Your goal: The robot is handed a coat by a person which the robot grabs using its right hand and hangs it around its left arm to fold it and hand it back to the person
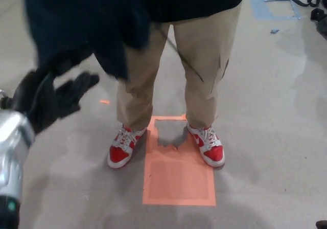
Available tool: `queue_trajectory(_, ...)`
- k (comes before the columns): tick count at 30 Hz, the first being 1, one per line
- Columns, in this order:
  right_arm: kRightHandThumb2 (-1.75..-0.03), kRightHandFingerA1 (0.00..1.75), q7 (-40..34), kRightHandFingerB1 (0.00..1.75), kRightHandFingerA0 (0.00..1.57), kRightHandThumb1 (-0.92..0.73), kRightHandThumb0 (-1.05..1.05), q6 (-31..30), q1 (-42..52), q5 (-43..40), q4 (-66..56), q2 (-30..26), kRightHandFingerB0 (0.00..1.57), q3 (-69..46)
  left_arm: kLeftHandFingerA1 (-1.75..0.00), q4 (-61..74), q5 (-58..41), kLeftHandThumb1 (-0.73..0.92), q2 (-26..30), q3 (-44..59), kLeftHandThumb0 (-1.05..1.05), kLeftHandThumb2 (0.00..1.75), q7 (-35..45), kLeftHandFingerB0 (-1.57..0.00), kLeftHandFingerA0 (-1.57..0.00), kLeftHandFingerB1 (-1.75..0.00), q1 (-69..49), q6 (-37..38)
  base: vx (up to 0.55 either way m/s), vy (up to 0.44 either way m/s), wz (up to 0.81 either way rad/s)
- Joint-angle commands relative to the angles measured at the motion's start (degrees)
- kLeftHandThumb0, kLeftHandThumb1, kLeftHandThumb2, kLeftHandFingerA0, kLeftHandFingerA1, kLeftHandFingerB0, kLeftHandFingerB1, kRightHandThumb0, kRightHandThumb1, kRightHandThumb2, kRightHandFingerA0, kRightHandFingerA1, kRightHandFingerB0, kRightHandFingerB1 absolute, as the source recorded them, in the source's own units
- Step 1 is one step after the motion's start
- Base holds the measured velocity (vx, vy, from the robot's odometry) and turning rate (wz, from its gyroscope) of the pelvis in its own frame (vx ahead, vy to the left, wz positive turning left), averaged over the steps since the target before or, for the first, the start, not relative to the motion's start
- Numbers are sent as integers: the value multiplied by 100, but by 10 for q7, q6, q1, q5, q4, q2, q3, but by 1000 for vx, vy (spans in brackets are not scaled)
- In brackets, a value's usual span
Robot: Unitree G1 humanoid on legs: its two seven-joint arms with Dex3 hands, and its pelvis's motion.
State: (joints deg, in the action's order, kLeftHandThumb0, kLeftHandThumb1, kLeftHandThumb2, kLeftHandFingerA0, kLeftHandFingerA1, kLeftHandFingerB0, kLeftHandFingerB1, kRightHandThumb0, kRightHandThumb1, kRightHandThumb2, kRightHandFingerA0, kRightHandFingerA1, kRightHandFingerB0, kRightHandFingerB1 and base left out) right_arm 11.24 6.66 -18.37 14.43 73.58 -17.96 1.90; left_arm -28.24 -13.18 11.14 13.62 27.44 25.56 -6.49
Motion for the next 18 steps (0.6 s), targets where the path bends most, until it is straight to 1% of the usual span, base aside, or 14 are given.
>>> queue_trajectory(1, -95, 33, -14, 30, 3, -62, -68, 12, 1, -11, -5, -4, 3, -5, -48, 1, -53, 58, -1, 34, -34, 109, 35, 0, 0, -48, -65, 23, 0, 0, 0)
queue_trajectory(2, -95, 33, -16, 30, 3, -62, -68, 15, -1, -11, -5, -3, 3, -5, -48, -7, -55, 58, 1, 39, -34, 109, 42, 0, 0, -48, -71, 30, 0, 0, 0)
queue_trajectory(3, -95, 37, -22, 32, 3, -62, -69, 16, -1, -9, -8, 1, 3, -2, -41, -40, -61, 62, 3, 51, -66, 95, 57, 0, 0, -33, -92, 44, 0, 0, 0)
queue_trajectory(4, -95, 38, -26, 33, 3, -62, -68, 19, -1, -7, -8, 1, 3, 0, -39, -64, -56, 65, 9, 55, -66, 97, 62, 0, -1, -34, -106, 51, 0, 0, 0)
queue_trajectory(6, -94, 37, -27, 32, 0, -62, -66, 20, 1, -8, -9, 1, 4, 0, -44, -96, -45, 59, 13, 60, -67, 93, 48, 0, -8, -38, -119, 62, 0, 0, 0)
queue_trajectory(7, -94, 37, -26, 32, 0, -62, -66, 18, 0, -10, -9, 2, 4, -1, -44, -116, -38, 59, 16, 61, -67, 93, 40, 0, -8, -38, -123, 72, 0, 0, 0)
queue_trajectory(8, -94, 37, -25, 33, 1, -60, -64, 20, 0, -13, -8, 1, 6, -4, -31, -132, -23, 83, 20, 55, -64, 65, 32, -10, -15, -27, -128, 93, 0, 0, 0)
queue_trajectory(9, -94, 35, -26, 32, 0, -61, -68, 19, -1, -12, -7, 0, 8, -2, -48, -160, -18, 55, 21, 59, -35, 108, 20, 0, 0, -48, -130, 104, 0, 0, 0)
queue_trajectory(11, -95, 36, -25, 33, 0, -62, -64, 17, -2, -13, -5, 0, 4, -3, -48, -212, 5, 53, 30, 52, -36, 107, -2, 0, 0, -47, -139, 156, 0, 0, 0)
queue_trajectory(14, -93, 41, -31, 36, 2, -60, -65, 12, -5, -12, -6, 3, 6, -2, -48, -284, 33, 60, 52, 34, -33, 111, -21, 0, 0, -46, -134, 192, 0, 0, 0)
queue_trajectory(15, -88, 38, -31, 34, 0, -60, -73, 7, -7, -15, -6, 4, 7, -5, -48, -303, 47, 62, 60, 23, -32, 113, -29, 0, 0, -46, -131, 200, 0, 0, 0)
queue_trajectory(16, -90, 38, -31, 37, 0, -58, -67, 6, -7, -17, -6, 5, 8, -6, -48, -319, 58, 63, 68, 12, -32, 114, -36, 0, 0, -47, -127, 200, 0, 0, 0)
queue_trajectory(17, -92, 38, -31, 37, 0, -59, -65, 6, -7, -16, -5, 4, 9, -5, -42, -328, 59, 67, 71, 10, -64, 98, -38, -6, -3, -42, -126, 200, 0, 0, 0)
queue_trajectory(18, -92, 38, -31, 37, 0, -59, -65, 6, -7, -16, -5, 4, 9, -5, -42, -328, 59, 67, 71, 10, -64, 98, -38, -6, -3, -42, -126, 200, 0, 0, 0)
